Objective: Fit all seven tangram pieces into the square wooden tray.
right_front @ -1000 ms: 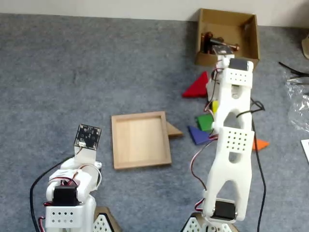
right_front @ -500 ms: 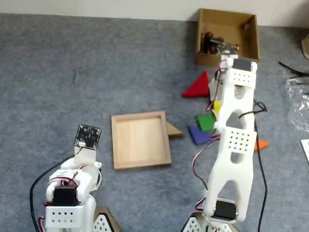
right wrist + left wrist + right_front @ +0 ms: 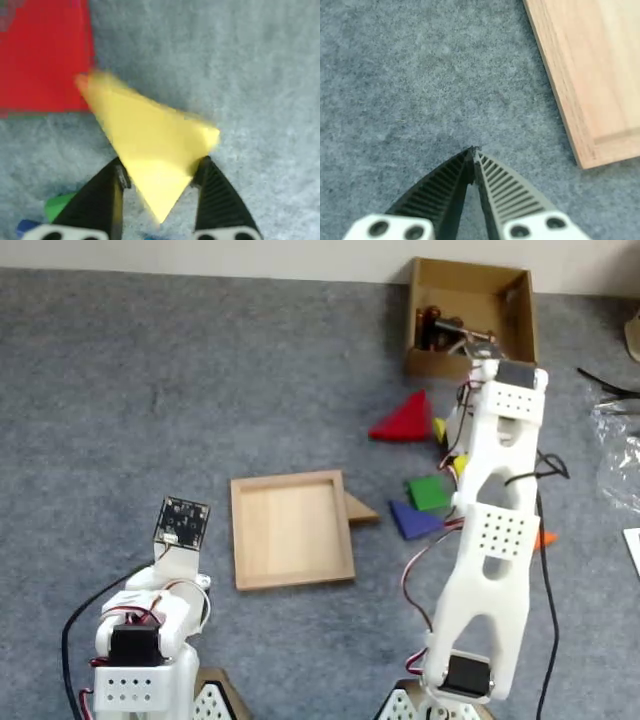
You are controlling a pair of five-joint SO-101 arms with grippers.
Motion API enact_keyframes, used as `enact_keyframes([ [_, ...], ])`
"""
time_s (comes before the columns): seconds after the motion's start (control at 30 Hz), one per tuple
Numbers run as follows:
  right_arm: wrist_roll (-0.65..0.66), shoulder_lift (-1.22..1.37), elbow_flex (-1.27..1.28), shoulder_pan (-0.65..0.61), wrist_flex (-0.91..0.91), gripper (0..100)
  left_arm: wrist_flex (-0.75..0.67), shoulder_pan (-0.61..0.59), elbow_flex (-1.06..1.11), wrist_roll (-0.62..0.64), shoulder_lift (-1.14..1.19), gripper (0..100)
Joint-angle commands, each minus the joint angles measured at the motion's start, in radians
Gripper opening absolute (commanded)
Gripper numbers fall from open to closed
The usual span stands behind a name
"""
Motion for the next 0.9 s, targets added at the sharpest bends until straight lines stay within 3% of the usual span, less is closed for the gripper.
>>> enact_keyframes([
  [0.0,0.005,-0.012,-0.002,0.015,0.013,0.5,0.005,0.010,0.021,0.009,0.002,1],
  [0.87,0.011,-0.081,-0.002,0.018,0.042,0.5,0.006,0.010,0.021,0.008,0.002,1],
])
